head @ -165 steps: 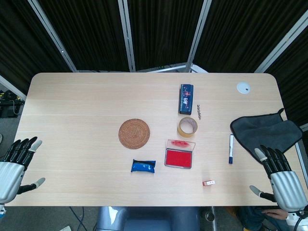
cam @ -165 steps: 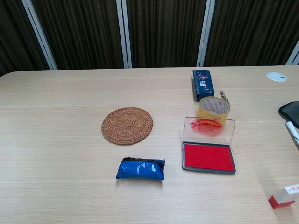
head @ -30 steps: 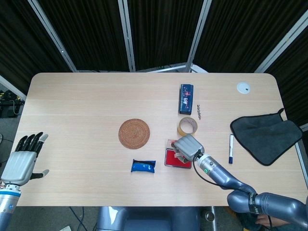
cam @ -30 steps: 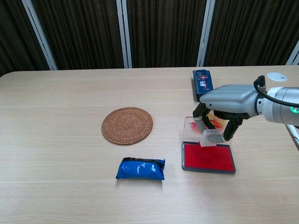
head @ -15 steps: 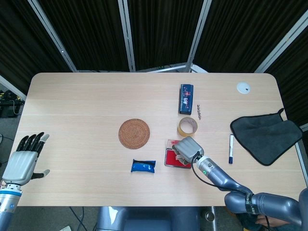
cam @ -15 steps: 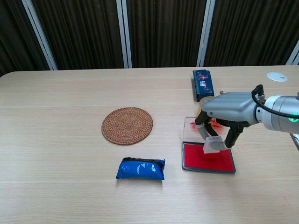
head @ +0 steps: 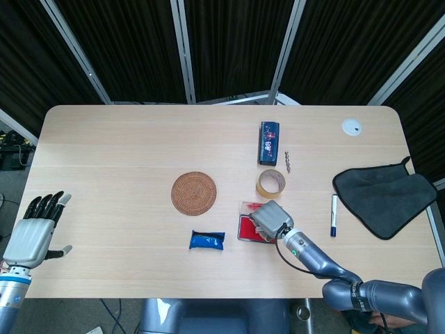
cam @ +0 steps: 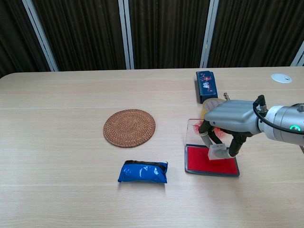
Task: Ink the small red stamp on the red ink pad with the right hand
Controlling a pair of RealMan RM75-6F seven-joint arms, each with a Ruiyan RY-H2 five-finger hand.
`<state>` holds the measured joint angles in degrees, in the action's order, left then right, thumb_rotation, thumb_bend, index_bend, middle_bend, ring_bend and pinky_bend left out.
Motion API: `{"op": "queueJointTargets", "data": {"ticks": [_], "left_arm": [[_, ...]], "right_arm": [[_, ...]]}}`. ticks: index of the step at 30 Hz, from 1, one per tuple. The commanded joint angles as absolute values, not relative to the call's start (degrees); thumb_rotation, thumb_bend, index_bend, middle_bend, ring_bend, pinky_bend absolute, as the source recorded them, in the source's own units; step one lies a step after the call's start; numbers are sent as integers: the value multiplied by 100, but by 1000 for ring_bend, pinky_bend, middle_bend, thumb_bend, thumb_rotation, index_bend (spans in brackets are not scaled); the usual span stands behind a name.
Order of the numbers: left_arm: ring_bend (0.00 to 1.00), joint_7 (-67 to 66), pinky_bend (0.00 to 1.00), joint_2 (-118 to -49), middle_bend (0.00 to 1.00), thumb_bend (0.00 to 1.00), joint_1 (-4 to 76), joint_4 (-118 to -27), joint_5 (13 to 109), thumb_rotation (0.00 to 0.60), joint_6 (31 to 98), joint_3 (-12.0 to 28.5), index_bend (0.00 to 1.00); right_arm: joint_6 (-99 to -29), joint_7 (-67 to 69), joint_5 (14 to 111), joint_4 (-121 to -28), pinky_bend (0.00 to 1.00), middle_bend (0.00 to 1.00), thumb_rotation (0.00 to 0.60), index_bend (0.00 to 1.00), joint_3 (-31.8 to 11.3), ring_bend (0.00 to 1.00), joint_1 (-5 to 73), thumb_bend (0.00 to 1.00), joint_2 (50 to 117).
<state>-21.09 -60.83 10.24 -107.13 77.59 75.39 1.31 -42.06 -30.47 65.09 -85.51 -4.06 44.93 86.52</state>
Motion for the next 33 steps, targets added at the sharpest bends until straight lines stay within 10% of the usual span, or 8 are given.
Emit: {"op": "queueJointTargets", "data": {"ticks": [1,33], "left_arm": [[0,-2099,0,-6077,0,0,1025,-10711,7764,600,7540,125,0],[0,-2050,0,-6025,0,0,1002,-10798,7993,600,7620,-10,0]], "right_arm": [[-4228,-3056,6489,-8513,1000,610,600,561,-372,886,4499,575,8695],[-5084,-1903,7483,-9560,1000,615,600,562,-3,886,3872,575,7142]]}}
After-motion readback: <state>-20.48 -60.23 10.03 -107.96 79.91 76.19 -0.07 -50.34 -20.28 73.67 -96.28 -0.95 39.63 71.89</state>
